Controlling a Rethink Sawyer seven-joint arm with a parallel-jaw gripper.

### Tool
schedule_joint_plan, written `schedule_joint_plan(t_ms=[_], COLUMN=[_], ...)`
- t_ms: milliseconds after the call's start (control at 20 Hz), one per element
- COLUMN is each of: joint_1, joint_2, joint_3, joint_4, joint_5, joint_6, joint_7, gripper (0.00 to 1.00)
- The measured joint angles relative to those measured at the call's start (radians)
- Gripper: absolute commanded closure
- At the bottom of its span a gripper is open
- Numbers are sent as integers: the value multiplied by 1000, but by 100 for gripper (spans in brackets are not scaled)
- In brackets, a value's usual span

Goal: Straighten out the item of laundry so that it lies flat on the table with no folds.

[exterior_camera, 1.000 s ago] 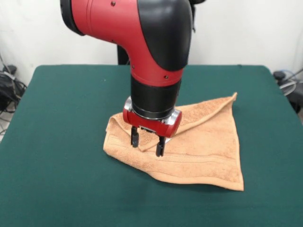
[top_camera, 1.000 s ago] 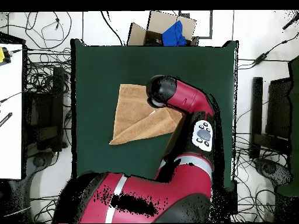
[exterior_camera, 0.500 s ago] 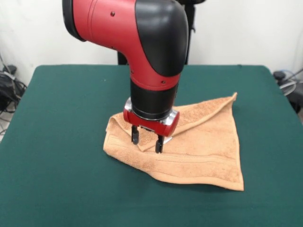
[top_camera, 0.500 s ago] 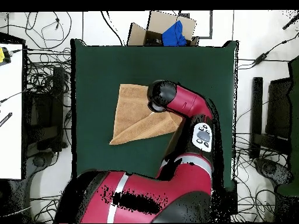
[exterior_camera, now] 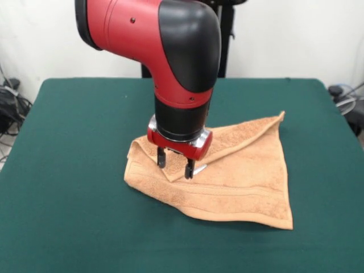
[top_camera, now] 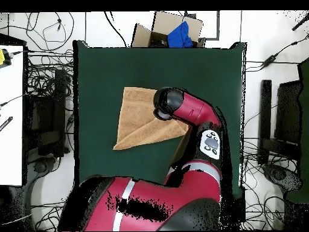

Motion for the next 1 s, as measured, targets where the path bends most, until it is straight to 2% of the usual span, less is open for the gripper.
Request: schedule_joint_plan(t_ms=[1000], joint_1=[-20], joint_2=[24], joint_3=[0], joint_4=[21], joint_5=[0], joint_6=[-5], joint_7=[0], gripper=[0])
